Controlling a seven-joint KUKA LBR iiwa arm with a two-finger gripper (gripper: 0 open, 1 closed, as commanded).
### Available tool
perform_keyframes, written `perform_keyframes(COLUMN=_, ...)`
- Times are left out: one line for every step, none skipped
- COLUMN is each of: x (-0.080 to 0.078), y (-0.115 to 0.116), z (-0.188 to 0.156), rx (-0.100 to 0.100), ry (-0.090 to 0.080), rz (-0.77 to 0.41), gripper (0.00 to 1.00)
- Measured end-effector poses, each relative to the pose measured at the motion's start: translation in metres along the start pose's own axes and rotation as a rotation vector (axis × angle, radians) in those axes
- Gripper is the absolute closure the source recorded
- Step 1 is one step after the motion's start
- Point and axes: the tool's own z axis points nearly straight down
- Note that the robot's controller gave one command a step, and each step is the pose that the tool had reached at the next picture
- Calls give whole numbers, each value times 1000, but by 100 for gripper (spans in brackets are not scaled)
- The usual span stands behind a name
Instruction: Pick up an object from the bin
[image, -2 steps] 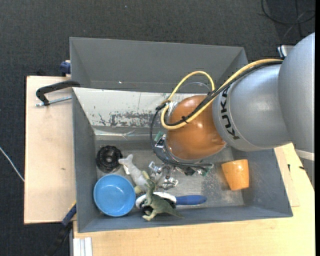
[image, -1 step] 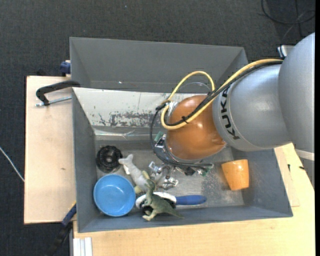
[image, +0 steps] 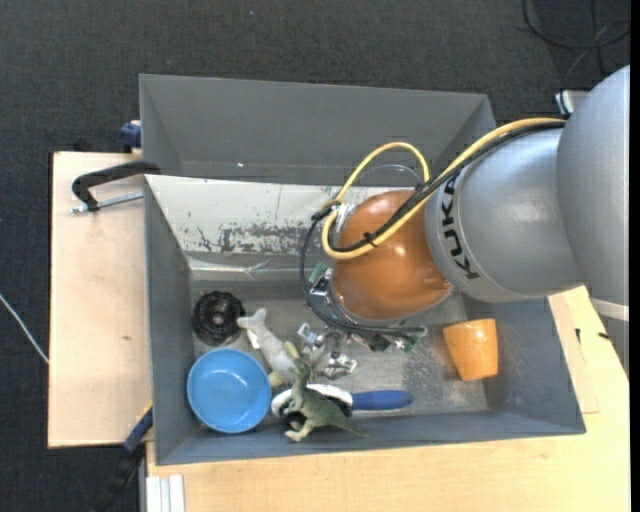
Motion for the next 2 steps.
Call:
perform_keyframes(x=0, y=0, z=0, rx=0, ry=0, rz=0, gripper=100)
perform_keyframes(x=0, y=0, z=0, rx=0, ry=0, rz=0, gripper=100)
